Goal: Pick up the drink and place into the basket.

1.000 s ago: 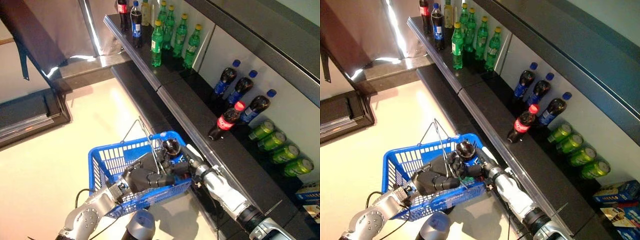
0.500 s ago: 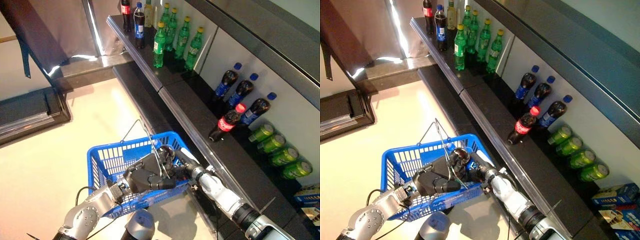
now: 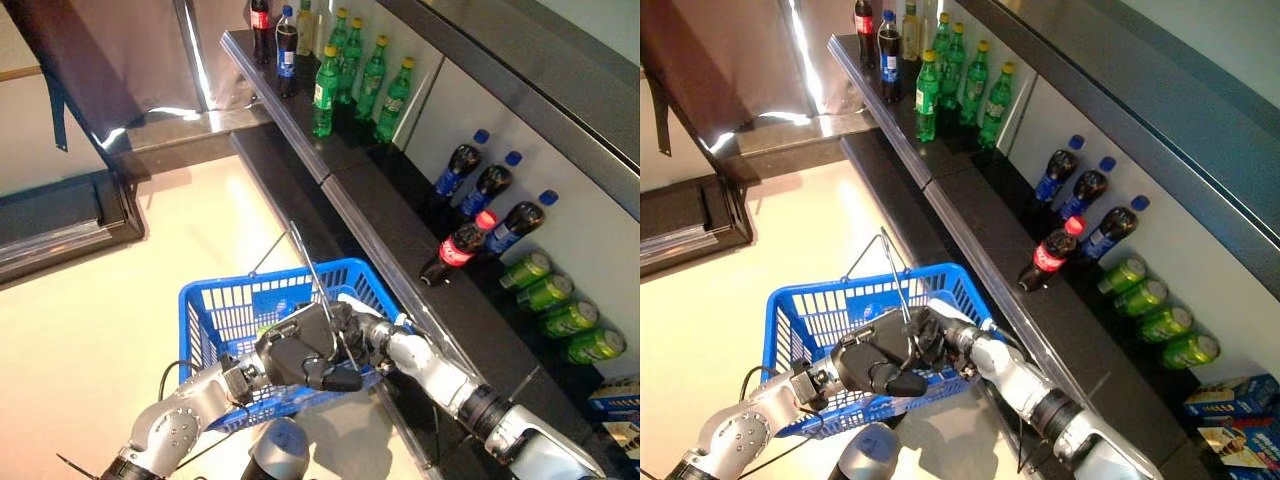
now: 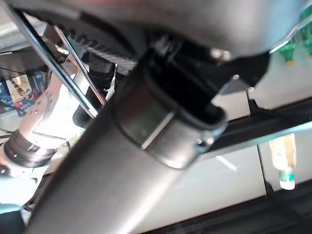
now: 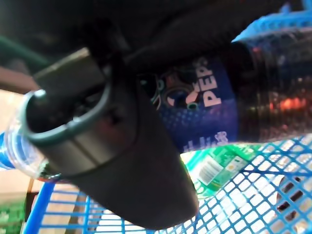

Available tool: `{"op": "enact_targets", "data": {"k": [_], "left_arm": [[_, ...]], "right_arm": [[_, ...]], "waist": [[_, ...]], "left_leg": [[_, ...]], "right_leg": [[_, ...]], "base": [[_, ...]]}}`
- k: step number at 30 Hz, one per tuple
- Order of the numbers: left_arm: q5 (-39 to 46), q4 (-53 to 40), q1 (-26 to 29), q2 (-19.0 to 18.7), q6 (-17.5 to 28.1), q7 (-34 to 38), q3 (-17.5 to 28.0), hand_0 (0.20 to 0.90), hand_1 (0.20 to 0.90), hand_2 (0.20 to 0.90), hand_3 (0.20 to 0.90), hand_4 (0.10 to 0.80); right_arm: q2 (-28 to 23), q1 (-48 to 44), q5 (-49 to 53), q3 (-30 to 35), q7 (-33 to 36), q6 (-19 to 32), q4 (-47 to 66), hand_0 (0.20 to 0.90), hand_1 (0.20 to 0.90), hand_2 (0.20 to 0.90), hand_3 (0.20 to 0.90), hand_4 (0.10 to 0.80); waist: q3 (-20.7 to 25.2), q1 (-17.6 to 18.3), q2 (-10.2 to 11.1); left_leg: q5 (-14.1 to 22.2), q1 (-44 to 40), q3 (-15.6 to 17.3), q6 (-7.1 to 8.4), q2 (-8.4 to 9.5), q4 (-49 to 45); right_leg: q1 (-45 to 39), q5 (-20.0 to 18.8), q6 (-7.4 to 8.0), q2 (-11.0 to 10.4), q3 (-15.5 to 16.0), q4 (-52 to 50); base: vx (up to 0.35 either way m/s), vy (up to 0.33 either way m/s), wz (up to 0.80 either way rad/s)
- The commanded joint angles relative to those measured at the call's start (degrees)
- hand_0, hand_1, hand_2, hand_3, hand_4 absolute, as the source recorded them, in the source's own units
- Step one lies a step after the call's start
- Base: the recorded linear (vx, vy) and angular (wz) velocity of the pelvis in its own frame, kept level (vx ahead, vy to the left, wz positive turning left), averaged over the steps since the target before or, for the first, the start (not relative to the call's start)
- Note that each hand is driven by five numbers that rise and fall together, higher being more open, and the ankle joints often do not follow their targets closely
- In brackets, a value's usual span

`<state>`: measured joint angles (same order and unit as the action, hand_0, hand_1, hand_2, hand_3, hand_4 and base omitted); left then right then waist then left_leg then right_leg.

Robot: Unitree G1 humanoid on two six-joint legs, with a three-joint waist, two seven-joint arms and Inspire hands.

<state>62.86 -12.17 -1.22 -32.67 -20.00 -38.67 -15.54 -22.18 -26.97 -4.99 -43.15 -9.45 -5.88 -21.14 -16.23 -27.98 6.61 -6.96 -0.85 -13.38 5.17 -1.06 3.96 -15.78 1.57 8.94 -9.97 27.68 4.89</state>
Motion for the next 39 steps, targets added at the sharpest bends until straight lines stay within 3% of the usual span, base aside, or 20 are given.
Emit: {"op": "enact_targets", "data": {"k": [1, 27, 28, 29, 30, 31, 39], "left_arm": [[8.9, -20.22, 11.39, 8.36, 7.49, -16.88, -5.57, 0.3, 0.3, 0.3, 0.2, 0.1], [9.53, -21.24, 12.47, 8.69, 6.33, -17.25, -6.89, 0.3, 0.3, 0.3, 0.2, 0.1], [9.5, -21.26, 12.5, 8.65, 6.21, -17.21, -6.96, 0.3, 0.3, 0.3, 0.2, 0.1], [9.42, -21.33, 12.45, 8.67, 6.17, -17.17, -7.05, 0.3, 0.3, 0.3, 0.2, 0.1], [9.39, -21.34, 12.54, 8.74, 6.14, -17.09, -7.14, 0.3, 0.3, 0.3, 0.2, 0.1], [9.38, -21.43, 12.51, 8.8, 6.05, -17.06, -7.12, 0.3, 0.3, 0.3, 0.2, 0.1], [9.21, -21.5, 12.64, 8.79, 6.05, -16.91, -7.02, 0.3, 0.3, 0.3, 0.2, 0.1]], "right_arm": [[-0.02, -8.05, -0.04, -4.14, -1.05, 5.7, 6.44, 0.3, 0.3, 0.3, 0.2, 0.1], [4.82, -9.91, -1.84, -9.76, -9.64, 3.23, 2.92, 0.3, 0.3, 0.3, 0.2, 0.1], [5.04, -9.88, -1.87, -9.85, -9.48, 3.0, 2.44, 0.467, 0.467, 0.467, 0.395, 0.295], [5.06, -9.77, -1.92, -9.88, -9.33, 2.99, 2.23, 0.547, 0.547, 0.547, 0.488, 0.388], [5.27, -9.71, -1.85, -9.91, -9.07, 2.76, 1.83, 0.815, 0.815, 0.815, 0.801, 0.701], [5.46, -9.66, -1.92, -9.85, -9.15, 2.63, 1.6, 0.9, 0.9, 0.9, 0.9, 0.8], [5.92, -9.45, -2.07, -9.46, -8.67, 2.71, 0.76, 0.9, 0.9, 0.9, 0.9, 0.8]], "waist": [[14.36, -0.08, -1.01], [15.4, -1.38, -0.55], [15.42, -1.44, -0.44], [15.43, -1.47, -0.39], [15.45, -1.48, -0.34], [15.48, -1.51, -0.32], [15.62, -1.35, -0.33]], "left_leg": [[2.04, -2.37, -0.42, -1.43, 0.11, 1.04], [2.24, -2.55, -1.13, -1.66, 0.63, 1.04], [2.26, -2.53, -1.13, -1.66, 0.64, 1.04], [2.28, -2.54, -1.15, -1.65, 0.67, 1.04], [2.3, -2.5, -1.15, -1.63, 0.7, 1.04], [2.3, -2.48, -1.11, -1.62, 0.7, 1.04], [2.3, -2.4, -0.9, -1.69, 0.76, 1.04]], "right_leg": [[2.73, 0.66, -3.75, 1.32, 1.71, -7.3], [2.32, 0.56, -3.41, 0.7, 2.23, -7.29], [2.3, 0.48, -3.36, 0.71, 2.24, -7.19], [2.27, 0.45, -3.34, 0.73, 2.24, -7.13], [2.31, 0.35, -3.29, 0.76, 2.18, -7.04], [2.3, 0.32, -3.26, 0.75, 2.18, -7.01], [2.5, 0.11, -3.09, 0.69, 1.87, -6.98]], "base": [[0.0, 0.0, 0.0], [0.0, 0.0, 0.0], [0.0, 0.0, 0.0], [0.0, 0.0, 0.0], [0.0, 0.0, 0.0], [0.0, 0.0, 0.0], [0.0, 0.0, 0.0]]}}
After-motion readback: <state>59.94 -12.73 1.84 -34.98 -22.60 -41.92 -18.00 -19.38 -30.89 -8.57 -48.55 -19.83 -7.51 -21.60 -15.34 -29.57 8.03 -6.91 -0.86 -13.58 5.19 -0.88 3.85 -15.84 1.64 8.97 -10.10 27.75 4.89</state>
